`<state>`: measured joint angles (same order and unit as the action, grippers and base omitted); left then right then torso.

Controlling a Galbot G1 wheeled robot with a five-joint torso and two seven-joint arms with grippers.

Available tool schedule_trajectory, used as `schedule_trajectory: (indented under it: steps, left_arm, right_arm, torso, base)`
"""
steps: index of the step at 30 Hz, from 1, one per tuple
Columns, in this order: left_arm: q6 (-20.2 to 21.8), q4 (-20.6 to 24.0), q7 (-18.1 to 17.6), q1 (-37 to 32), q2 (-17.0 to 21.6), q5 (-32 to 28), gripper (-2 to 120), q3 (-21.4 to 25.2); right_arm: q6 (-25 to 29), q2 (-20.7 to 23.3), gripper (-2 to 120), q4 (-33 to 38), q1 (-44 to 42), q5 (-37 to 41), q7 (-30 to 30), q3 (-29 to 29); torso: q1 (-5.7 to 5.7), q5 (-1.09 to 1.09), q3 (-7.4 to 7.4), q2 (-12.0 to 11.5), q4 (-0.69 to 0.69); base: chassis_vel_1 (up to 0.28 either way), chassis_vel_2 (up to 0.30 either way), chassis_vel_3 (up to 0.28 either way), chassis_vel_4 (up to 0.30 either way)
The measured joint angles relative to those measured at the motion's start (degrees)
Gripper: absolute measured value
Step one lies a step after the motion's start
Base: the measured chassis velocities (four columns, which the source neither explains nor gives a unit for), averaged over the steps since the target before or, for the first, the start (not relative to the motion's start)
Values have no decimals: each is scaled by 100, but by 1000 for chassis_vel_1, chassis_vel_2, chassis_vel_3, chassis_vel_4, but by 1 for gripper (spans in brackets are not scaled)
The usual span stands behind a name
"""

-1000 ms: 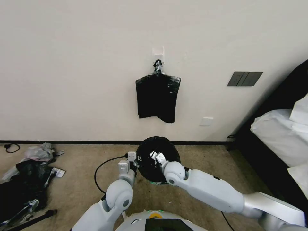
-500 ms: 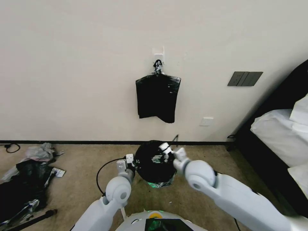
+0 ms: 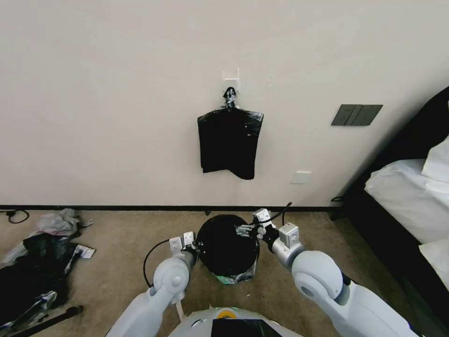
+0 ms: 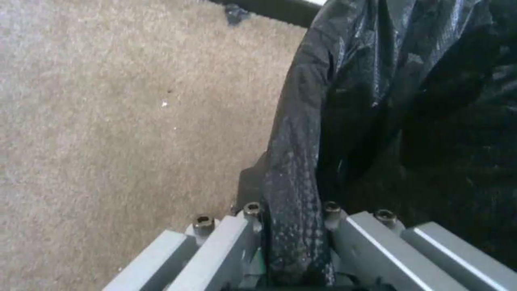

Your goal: Place a trash bag onto the trash bin.

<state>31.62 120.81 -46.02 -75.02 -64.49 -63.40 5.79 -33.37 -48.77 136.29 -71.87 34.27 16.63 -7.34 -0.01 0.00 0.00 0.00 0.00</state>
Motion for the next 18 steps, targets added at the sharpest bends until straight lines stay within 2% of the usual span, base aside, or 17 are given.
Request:
schedule_trajectory:
  steps: [4,7,8,12,14,16,18]
  left_arm:
    - [56,-23,-14,-1,13,-53,1,4]
    - [108,-26,-37,0,7,-86,13,26]
    - [108,-26,-37,0,7,-86,13,26]
    - [342,0,8,-36,46,-58,32,110]
    - [396,30,44,-45,59,-36,36,128]
    - [514,158,121,-81,96,69,48,184]
    - [538,211,165,-101,114,134,49,211]
  right_arm:
    - [3,-45,100,11,-58,-7,-9,-64]
    - [3,-78,100,11,-135,-6,-9,-146]
    - [3,-78,100,11,-135,-6,-9,-146]
    - [12,-171,100,1,-276,-4,-6,-273]
    - [19,-188,100,-2,-296,-4,-7,-299]
    - [79,-255,100,-19,-363,-5,-26,-412]
    - [115,-281,100,-32,-393,-11,-42,-461]
  torso:
    - [0,0,0,0,1]
    - [0,0,0,0,0]
    - [0,0,0,0,0]
    - [0,0,0,0,0]
    - [0,0,0,0,0]
    - [0,0,0,0,0]
    - [0,-1,0,0,0]
  base:
    - [0,0,0,0]
    - [0,0,0,0]
    - [0,0,0,0]
    - [0,0,0,0]
    - [0,0,0,0]
    - [0,0,0,0]
    - [0,0,0,0]
